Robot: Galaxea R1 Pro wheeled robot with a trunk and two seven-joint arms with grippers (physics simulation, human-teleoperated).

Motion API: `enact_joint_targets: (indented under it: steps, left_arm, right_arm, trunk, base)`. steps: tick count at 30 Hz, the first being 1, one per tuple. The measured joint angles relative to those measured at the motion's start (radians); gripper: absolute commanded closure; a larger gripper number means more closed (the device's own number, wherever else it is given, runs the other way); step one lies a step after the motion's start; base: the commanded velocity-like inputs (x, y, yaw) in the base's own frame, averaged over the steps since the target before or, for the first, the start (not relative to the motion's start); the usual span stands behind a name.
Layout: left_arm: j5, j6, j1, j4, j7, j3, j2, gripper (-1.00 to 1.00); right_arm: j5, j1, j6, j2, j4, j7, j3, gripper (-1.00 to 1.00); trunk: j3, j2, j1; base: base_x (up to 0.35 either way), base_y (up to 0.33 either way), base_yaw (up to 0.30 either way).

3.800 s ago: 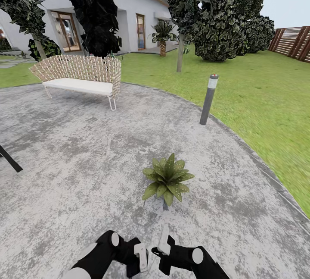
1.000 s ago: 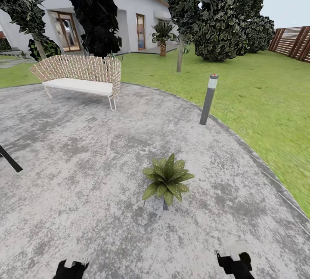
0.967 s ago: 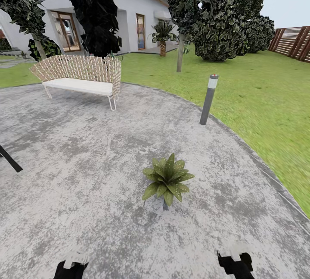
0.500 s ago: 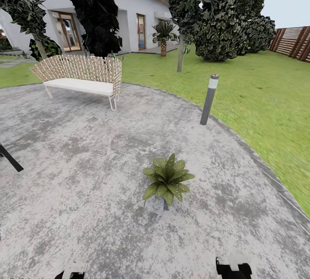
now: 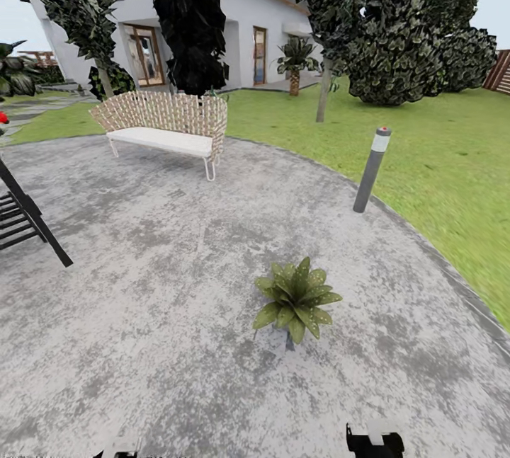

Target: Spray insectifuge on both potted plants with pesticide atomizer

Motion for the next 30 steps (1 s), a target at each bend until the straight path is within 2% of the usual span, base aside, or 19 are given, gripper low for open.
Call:
enact_joint_targets:
  steps: [5, 7, 10, 30]
  left_arm:
    - [0.000, -0.001, 0.000, 0.003, 0.001, 0.004, 0.002, 1.00]
    - [0.000, -0.001, 0.000, 0.003, 0.001, 0.028, 0.004, 1.00]
    - [-0.006, 0.000, 0.000, 0.003, 0.000, 0.046, 0.002, 1.00]
    - [-0.007, -0.001, 0.000, 0.006, -0.005, 0.044, -0.002, 1.00]
  right_arm:
    - [0.001, 0.000, 0.001, -0.002, 0.000, 0.000, 0.000, -1.00]
    - [0.001, 0.000, 0.001, -0.002, 0.000, 0.000, 0.000, -1.00]
    - [0.001, 0.000, 0.001, -0.002, 0.000, 0.000, 0.000, -1.00]
    - [0.002, 0.006, 0.001, -0.001, 0.001, 0.002, 0.000, -1.00]
  trunk:
    - [0.006, 0.000, 0.000]
    - [0.008, 0.000, 0.000]
    - [0.012, 0.000, 0.000]
    - [0.037, 0.000, 0.000]
  base:
    - [0.000, 0.000, 0.189]
    - [0.000, 0.000, 0.177]
    - [0.000, 0.000, 0.175]
    - [0.000, 0.002, 0.174]
